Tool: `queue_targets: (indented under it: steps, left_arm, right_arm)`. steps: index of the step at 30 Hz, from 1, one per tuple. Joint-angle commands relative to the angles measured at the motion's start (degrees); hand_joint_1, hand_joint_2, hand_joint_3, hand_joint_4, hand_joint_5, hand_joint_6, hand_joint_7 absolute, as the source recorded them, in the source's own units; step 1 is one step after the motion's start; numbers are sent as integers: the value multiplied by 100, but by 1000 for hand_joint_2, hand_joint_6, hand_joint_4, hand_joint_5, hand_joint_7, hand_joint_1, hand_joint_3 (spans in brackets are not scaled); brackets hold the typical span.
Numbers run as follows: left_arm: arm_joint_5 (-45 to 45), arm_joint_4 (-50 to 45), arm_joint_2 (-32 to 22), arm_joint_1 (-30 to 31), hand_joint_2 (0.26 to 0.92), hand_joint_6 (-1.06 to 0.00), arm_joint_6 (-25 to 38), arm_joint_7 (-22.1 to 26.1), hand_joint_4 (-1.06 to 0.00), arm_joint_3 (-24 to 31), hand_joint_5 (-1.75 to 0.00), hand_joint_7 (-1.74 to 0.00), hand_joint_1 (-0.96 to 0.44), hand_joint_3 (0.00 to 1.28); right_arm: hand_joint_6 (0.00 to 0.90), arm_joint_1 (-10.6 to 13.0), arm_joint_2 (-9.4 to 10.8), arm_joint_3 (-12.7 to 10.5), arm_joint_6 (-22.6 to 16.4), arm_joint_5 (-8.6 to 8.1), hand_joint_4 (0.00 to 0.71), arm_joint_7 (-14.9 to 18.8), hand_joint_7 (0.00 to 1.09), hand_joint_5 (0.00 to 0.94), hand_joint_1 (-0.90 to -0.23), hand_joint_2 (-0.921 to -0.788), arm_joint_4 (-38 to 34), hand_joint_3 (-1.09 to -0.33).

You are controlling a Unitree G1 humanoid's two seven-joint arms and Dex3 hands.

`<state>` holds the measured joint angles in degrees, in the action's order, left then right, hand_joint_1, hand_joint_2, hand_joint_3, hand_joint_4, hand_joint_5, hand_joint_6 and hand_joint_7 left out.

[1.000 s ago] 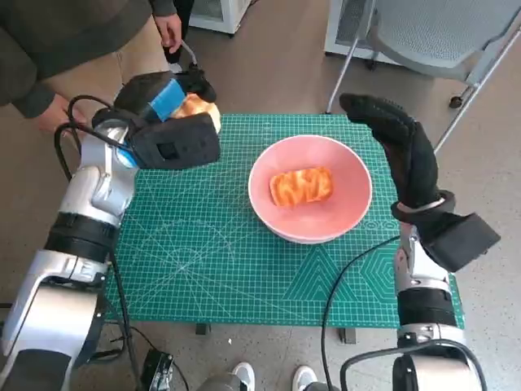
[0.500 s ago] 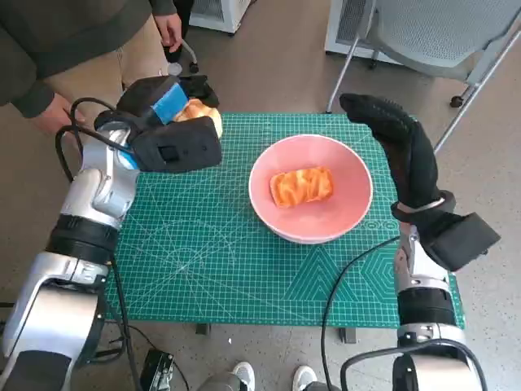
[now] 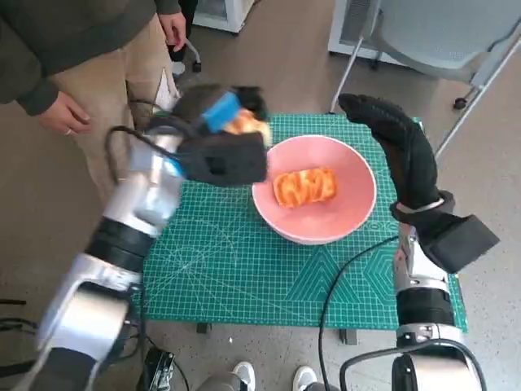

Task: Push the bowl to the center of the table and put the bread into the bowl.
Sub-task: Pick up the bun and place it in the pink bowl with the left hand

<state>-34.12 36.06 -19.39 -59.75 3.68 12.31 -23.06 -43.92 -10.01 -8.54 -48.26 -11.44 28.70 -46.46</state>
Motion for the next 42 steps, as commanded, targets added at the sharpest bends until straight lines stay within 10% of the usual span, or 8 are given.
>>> queue_targets:
  steps: [1, 39, 41, 42]
  left_arm:
    - [-13, -105, 130, -159, 920, -638, -164, 79, -760, -63, -1105, -1134, 1, 31]
    - [81, 742, 703, -390, 918, -636, -766, 144, -657, -165, -1241, -1117, 0, 82]
    - [134, 795, 711, -414, 920, -510, -731, 308, -631, -158, -1271, -835, 175, 108]
    - [151, 816, 710, -429, 865, -443, -704, 384, -487, -166, -934, -641, 49, 100]
  right_arm:
    - [-1, 186, -10, -8, 55, -15, 195, -47, 520, 0, -710, -921, 42, -811]
    - [-1, 454, -56, 58, 241, 185, 197, -511, 517, 2, -713, -921, 522, -815]
    - [-1, 442, -52, 60, 238, 188, 197, -515, 517, 2, -713, -921, 506, -816]
    - [-1, 435, -51, 60, 237, 189, 197, -516, 517, 2, -713, -921, 497, -816]
